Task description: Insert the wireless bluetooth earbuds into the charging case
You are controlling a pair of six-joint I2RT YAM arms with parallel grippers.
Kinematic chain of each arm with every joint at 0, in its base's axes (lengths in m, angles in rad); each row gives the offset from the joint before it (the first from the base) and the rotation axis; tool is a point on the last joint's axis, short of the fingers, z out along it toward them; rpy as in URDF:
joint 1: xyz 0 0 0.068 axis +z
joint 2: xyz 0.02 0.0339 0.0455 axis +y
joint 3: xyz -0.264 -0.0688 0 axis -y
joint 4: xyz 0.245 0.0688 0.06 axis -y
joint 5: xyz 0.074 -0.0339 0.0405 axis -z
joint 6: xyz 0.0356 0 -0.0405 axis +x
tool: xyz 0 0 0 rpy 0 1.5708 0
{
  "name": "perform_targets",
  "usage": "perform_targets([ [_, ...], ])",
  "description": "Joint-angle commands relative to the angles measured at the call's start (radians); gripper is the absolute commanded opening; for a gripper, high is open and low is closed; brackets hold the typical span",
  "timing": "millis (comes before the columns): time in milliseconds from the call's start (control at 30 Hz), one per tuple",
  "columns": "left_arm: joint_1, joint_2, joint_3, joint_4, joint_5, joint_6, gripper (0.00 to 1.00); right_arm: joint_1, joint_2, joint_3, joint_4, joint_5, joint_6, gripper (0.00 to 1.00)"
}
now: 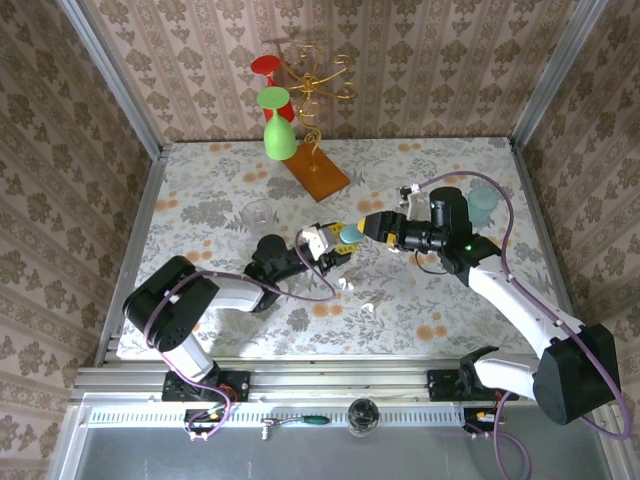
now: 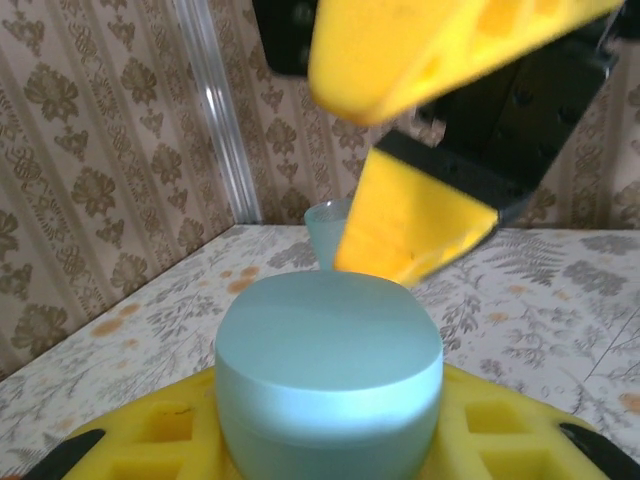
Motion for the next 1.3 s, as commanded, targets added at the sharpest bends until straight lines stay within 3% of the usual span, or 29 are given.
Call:
perform_targets([
  [0,0.004,-0.053,0.033,0.032,0.063,-0.066,0.32,-0.007,0.012,-0.03,0.153,-0.168,0.133,0.78],
  [167,0.003,-0.053,0.051,0.033,0.093,-0.085,0.32,-0.01,0.055,-0.095,0.394,-0.232,0.301,0.74],
  [333,-0.002,-0.048,0.053,0.032,0.097,-0.085,0.32,-0.016,0.088,-0.132,0.562,-0.244,0.43,0.55],
  [600,-0.002,-0.032,0.054,0.033,0.089,-0.09,0.32,-0.026,0.086,-0.145,0.572,-0.23,0.423,0.19],
  [733,0.001,-0.037,0.049,0.031,0.077,-0.091,0.38,-0.034,0.076,-0.153,0.562,-0.214,0.416,0.12],
  [800,0.006,-0.037,0.047,0.03,0.078,-0.101,0.45,-0.046,0.07,-0.162,0.553,-0.2,0.404,0.12],
  [933,0.014,-0.042,0.026,0.022,0.047,-0.102,0.72,-0.098,0.053,-0.195,0.53,-0.128,0.368,0.17],
  [1000,0.022,-0.056,0.008,-0.002,0.022,-0.092,0.8,-0.119,0.052,-0.203,0.48,-0.077,0.318,0.17],
  [1133,0.031,-0.125,-0.028,-0.13,-0.024,-0.032,0.9,-0.129,0.091,-0.174,0.332,0.062,0.175,0.17],
  [1267,0.032,-0.219,-0.045,-0.322,-0.069,0.039,0.97,-0.129,0.192,-0.127,0.309,0.164,0.129,0.16],
])
